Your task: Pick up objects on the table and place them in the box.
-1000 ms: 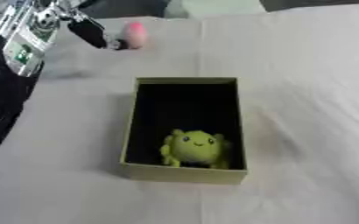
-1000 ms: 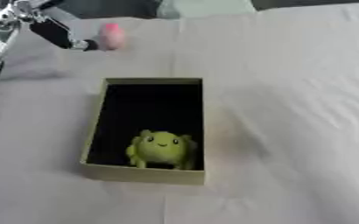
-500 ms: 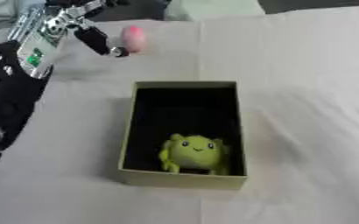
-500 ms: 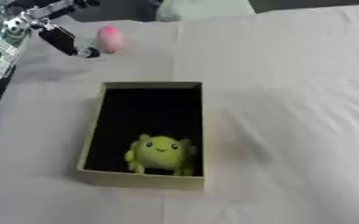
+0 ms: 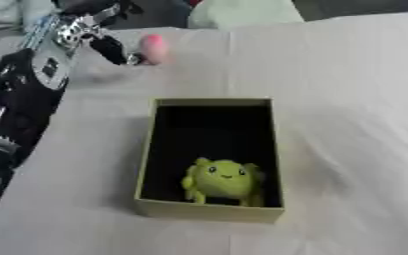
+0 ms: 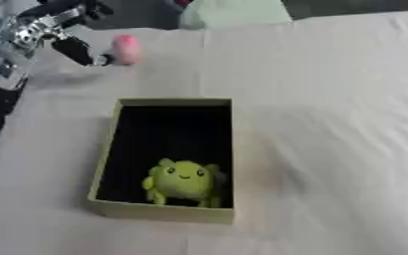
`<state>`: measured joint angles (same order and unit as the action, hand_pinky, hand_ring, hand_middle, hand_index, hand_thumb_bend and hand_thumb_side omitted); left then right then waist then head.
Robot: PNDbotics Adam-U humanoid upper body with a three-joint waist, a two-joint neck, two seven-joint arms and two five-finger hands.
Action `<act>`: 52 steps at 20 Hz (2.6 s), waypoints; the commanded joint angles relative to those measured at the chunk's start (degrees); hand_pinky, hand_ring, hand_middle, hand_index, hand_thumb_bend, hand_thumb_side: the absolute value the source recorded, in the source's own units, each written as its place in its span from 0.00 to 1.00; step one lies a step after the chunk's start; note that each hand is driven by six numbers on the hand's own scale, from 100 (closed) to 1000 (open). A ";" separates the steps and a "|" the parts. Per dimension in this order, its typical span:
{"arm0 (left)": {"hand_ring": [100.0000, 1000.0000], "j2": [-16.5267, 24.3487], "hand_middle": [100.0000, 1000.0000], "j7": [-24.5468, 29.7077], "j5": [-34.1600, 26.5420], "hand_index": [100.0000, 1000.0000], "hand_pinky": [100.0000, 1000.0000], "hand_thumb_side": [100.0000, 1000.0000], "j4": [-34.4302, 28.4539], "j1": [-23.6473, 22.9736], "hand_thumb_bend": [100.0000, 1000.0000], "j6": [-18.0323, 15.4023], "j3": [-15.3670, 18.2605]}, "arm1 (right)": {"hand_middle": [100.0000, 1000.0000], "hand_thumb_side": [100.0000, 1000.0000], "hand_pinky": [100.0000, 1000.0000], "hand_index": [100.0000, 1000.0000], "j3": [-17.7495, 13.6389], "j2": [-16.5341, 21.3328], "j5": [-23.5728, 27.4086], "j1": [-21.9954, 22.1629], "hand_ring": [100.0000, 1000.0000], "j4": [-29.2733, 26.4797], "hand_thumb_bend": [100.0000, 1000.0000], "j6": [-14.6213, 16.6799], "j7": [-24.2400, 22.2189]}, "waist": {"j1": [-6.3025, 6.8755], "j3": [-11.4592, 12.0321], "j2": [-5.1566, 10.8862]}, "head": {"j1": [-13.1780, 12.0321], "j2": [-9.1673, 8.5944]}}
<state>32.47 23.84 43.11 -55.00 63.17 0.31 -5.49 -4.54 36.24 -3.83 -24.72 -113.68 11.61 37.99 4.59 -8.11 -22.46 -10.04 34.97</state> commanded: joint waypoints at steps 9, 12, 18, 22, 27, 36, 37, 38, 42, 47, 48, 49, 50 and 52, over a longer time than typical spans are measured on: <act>0.87 2.53 0.85 -2.32 1.36 0.90 0.82 0.00 2.85 2.50 0.21 0.91 2.32 | 0.63 1.00 0.76 0.76 0.02 2.08 0.12 -1.52 0.69 -0.91 0.19 0.13 -0.45 | 0.42 -1.86 -0.19 | -2.45 -2.61; 0.87 2.82 0.85 -2.63 1.27 0.90 0.81 0.00 3.28 2.79 0.21 1.01 2.53 | 0.63 1.00 0.76 0.76 0.10 2.12 0.13 -1.75 0.69 -0.91 0.20 0.14 -0.56 | 0.61 -2.23 -0.65 | -2.88 -3.18; 0.87 3.29 0.85 -2.96 1.92 0.90 0.81 0.00 3.87 2.83 0.22 1.31 2.67 | 0.63 1.00 0.76 0.76 0.16 2.19 0.12 -1.96 0.69 -0.91 0.20 0.18 -0.61 | 0.87 -2.78 -1.48 | -3.50 -3.95; 0.88 3.27 0.86 -3.05 2.68 0.90 0.80 0.00 4.05 2.82 0.21 1.53 2.76 | 0.62 1.00 0.76 0.76 0.19 2.21 0.13 -1.98 0.69 -0.91 0.21 0.16 -0.63 | 0.95 -2.86 -1.67 | -3.62 -4.10; 0.86 3.81 0.84 -4.10 5.67 0.89 0.78 0.00 5.09 2.79 0.20 3.46 2.42 | 0.62 1.00 0.76 0.76 0.40 2.24 0.15 -2.26 0.69 -0.91 0.21 0.18 -0.86 | 1.30 -3.20 -2.43 | -4.03 -4.71; 0.57 2.99 0.54 -2.87 3.76 0.62 0.53 0.00 4.03 2.55 0.14 1.40 2.54 | 0.62 1.00 0.76 0.76 0.35 2.07 0.19 -2.09 0.69 -0.91 0.21 -0.03 -0.76 | 1.30 -3.03 -2.52 | -3.83 -4.21; 0.56 3.01 0.53 -3.03 3.39 0.61 0.52 0.00 3.94 2.51 0.14 1.34 2.50 | 0.62 1.00 0.76 0.76 0.35 2.04 0.19 -2.08 0.69 -0.91 0.21 -0.04 -0.74 | 1.28 -3.02 -2.45 | -3.87 -4.16; 0.55 3.06 0.53 -3.21 3.12 0.60 0.51 0.00 3.91 2.46 0.14 1.34 2.45 | 0.62 1.00 0.76 0.76 0.34 2.02 0.19 -2.06 0.69 -0.91 0.21 -0.04 -0.72 | 1.26 -3.03 -2.39 | -3.88 -4.13; 0.53 3.20 0.53 -4.35 2.41 0.60 0.50 0.00 3.83 2.21 0.14 1.61 2.35 | 0.62 1.00 0.76 0.76 0.18 1.93 0.20 -1.69 0.69 -0.91 0.21 -0.21 -0.46 | 1.16 -2.99 -2.08 | -3.83 -3.97; 0.54 3.64 0.56 -4.91 2.02 0.65 0.52 0.00 1.89 1.63 0.14 0.78 1.15 | 0.62 1.00 0.76 0.76 0.11 1.80 0.22 -1.25 0.69 -0.91 0.20 -0.38 -0.30 | 0.90 -2.37 -1.17 | -3.09 -3.03; 0.55 3.77 0.57 -4.92 2.10 0.66 0.52 0.00 1.26 1.44 0.13 0.57 0.86 | 0.62 1.00 0.76 0.76 0.10 1.76 0.24 -1.17 0.69 -0.91 0.20 -0.42 -0.29 | 0.84 -2.20 -0.95 | -2.91 -2.85; 0.55 3.91 0.57 -4.91 2.22 0.66 0.52 0.00 0.59 1.24 0.13 0.40 0.56 | 0.62 1.00 0.76 0.76 0.08 1.71 0.27 -1.09 0.69 -0.91 0.20 -0.45 -0.28 | 0.76 -2.02 -0.68 | -2.69 -2.67; 0.55 4.10 0.57 -4.89 2.37 0.66 0.52 0.00 0.09 1.03 0.13 0.36 0.28 | 0.62 1.00 0.76 0.76 0.06 1.67 0.31 -1.02 0.69 -0.91 0.20 -0.45 -0.25 | 0.70 -1.86 -0.45 | -2.47 -2.54; 0.55 4.22 0.58 -4.56 2.17 0.67 0.53 0.00 -1.25 0.67 0.12 -0.07 -0.37 | 0.62 1.00 0.76 0.76 0.03 1.56 0.39 -0.88 0.69 -0.91 0.19 -0.44 -0.22 | 0.50 -1.55 0.17 | -1.97 -2.18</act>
<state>34.35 19.29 45.36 -54.47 63.00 0.64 -5.75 -3.88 36.57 -3.70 -25.18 -113.68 11.27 37.61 5.50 -9.66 -23.94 -12.36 32.39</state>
